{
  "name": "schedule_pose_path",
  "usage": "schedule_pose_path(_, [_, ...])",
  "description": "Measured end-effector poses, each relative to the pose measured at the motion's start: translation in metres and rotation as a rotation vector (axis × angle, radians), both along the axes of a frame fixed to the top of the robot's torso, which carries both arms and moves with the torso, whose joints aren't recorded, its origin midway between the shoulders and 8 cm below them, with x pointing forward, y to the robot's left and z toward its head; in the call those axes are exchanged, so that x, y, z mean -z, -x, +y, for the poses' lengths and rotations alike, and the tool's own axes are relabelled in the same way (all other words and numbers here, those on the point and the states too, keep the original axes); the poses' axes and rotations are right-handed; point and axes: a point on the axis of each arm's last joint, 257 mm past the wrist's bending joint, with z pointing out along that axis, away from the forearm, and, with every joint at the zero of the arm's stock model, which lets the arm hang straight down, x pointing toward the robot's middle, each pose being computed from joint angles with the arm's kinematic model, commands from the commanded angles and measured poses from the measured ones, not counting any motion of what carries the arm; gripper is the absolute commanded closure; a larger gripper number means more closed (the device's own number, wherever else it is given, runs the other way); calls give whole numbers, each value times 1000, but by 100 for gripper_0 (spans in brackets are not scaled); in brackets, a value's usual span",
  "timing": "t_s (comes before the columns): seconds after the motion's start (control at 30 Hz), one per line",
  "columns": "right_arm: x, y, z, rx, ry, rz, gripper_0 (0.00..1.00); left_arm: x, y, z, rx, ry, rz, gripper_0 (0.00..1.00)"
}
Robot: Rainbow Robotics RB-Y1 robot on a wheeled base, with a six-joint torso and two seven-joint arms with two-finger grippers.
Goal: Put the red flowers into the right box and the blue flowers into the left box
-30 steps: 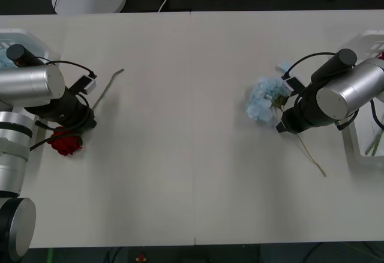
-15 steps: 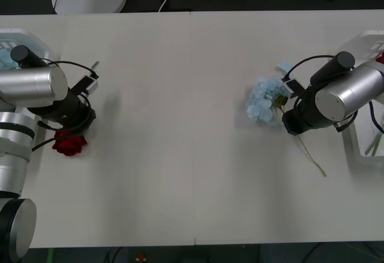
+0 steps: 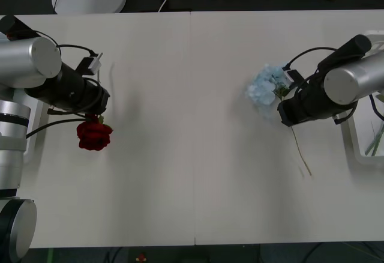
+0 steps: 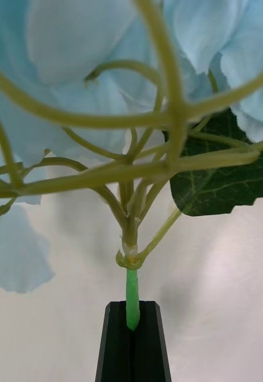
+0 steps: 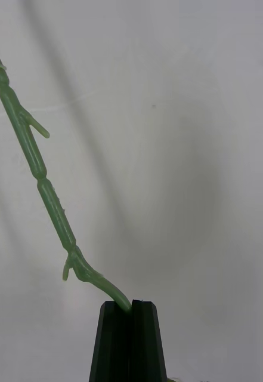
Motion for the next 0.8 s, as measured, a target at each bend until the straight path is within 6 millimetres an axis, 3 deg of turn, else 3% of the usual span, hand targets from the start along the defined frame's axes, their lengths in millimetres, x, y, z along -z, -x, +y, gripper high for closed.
schedule_pose_path(0.17, [-49,3,27,-46,-137,11,100,-42,4,-34,-220,214,27,100])
schedule_pose_path(0.27, [-62,8,43,-58,-214,22,100,-57,6,-47,-304,306,45,100])
schedule_pose_path(0.43, [-62,9,42,-58,-211,23,100,-61,5,-50,-595,457,140,100])
schedule_pose_path(0.63, [-48,6,25,-40,-152,3,100,-61,5,-48,-1047,664,294,100])
schedule_pose_path(0.8, [-26,3,22,-29,-139,-17,100,-64,-3,-50,-1115,723,294,100])
